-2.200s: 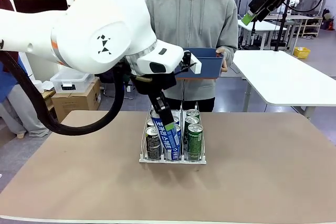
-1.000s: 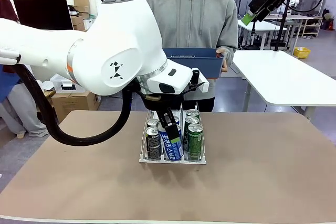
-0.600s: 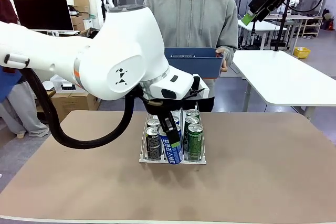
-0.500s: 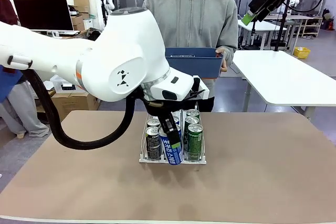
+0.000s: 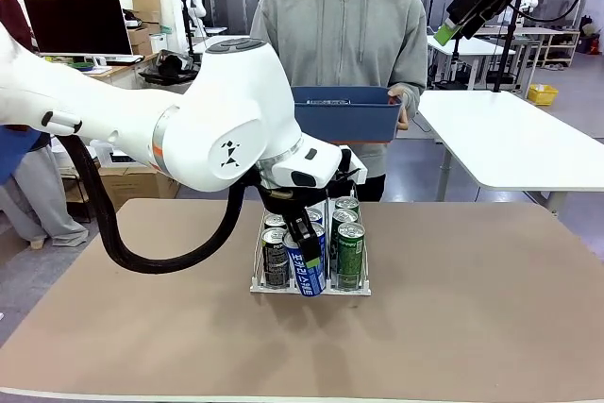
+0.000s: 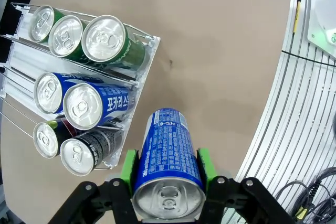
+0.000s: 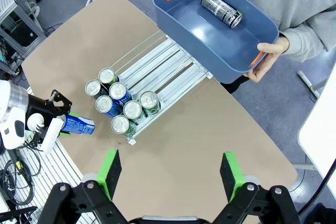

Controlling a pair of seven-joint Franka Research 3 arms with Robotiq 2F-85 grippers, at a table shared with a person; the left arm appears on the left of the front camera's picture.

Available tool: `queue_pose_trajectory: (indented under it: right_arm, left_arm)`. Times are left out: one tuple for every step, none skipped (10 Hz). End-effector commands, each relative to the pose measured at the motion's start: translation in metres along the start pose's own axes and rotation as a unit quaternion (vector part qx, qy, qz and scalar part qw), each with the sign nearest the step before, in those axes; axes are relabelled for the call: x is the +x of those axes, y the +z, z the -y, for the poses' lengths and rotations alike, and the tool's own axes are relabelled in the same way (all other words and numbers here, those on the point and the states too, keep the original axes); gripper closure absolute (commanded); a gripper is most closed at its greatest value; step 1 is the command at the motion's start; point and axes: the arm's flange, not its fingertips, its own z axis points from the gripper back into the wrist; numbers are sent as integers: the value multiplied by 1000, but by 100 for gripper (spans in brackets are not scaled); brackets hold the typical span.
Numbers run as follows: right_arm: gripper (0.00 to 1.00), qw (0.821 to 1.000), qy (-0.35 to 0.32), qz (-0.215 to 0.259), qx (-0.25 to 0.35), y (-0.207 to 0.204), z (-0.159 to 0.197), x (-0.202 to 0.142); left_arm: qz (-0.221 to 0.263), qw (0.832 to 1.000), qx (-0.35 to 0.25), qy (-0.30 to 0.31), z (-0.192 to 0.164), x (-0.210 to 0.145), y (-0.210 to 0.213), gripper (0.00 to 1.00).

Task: Fill the beverage cans into the dispenser.
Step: Place the picked Ionic drink in the line of the Automatic Can Dispenser with the same cans.

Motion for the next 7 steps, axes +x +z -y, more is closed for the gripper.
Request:
queue_pose_trajectory:
  right_arm:
    - [0,1000,0,-3,3,1,-1,-1]
    - [0,1000,0,-3,3,1,-1,-1]
    - [0,1000,0,-3,3,1,-1,-1]
    - [0,1000,0,-3,3,1,-1,-1]
    - [0,1000,0,-3,3,1,-1,-1]
    - [0,1000,0,-3,3,1,-1,-1]
    - [0,1000,0,-3,3,1,-1,-1]
  left_arm:
    - [13,1000,16,7,-13,5,-3,43]
    - [15,1000,19,6,-21,5,-5,43]
    - [15,1000,21,9,-25,8,-7,43]
    - [12,1000,23,13,-30,11,-10,43]
    - [10,1000,25,9,-37,11,-11,43]
    - [5,999,32,9,-45,14,-13,43]
    - [3,999,37,12,-54,17,-17,43]
